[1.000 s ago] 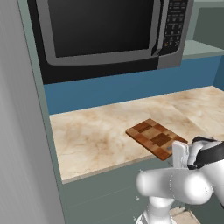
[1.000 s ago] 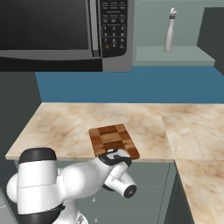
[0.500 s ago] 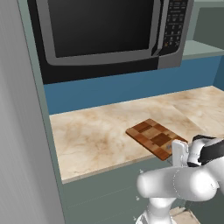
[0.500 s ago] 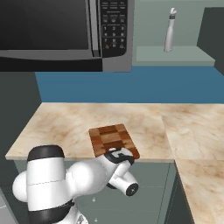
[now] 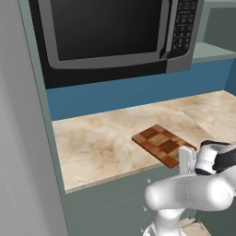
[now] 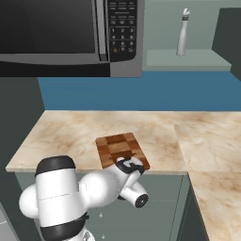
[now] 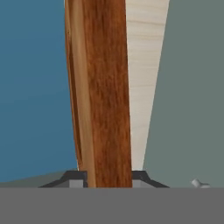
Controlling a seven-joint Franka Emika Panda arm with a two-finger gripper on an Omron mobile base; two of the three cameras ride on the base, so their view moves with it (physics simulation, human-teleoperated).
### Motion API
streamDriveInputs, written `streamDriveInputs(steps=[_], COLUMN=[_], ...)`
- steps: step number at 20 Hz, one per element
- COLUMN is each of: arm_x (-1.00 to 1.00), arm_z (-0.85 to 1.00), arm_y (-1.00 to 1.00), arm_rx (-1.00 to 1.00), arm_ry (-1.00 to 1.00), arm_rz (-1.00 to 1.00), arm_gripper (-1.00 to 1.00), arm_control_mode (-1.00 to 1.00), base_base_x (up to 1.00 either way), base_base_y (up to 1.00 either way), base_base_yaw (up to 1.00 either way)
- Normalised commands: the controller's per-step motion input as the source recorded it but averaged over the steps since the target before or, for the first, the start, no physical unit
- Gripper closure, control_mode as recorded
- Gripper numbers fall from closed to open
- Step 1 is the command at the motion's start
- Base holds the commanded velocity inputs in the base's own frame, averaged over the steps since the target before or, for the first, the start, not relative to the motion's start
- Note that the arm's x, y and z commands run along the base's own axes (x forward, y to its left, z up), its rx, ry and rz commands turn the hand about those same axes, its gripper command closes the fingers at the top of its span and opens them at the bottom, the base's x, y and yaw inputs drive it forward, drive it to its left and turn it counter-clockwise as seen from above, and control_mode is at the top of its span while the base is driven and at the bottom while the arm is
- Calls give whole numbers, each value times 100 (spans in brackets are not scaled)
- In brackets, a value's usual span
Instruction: Move the cutting board and knife to the sink. Then move spray from the cabinet to the counter.
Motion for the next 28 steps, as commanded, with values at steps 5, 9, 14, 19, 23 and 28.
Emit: streamDriveInputs(steps=[5, 9, 14, 19, 23, 28], arm_x=[9, 1, -21, -28, -5, 0], arm_z=[-2, 0, 7, 35, 56, 70], arm_y=[10, 0, 0, -4, 0, 0], arm_rx=[0, 0, 0, 0, 0, 0], arm_ry=[0, 0, 0, 0, 0, 0], arm_rz=[0, 0, 0, 0, 0, 0], arm_gripper=[100, 100, 100, 100, 100, 100], arm_control_mode=[-100, -100, -100, -100, -100, -100], base_base_x=[0, 0, 0, 0, 0, 0], base_base_y=[0, 0, 0, 0, 0, 0], base_base_yaw=[0, 0, 0, 0, 0, 0])
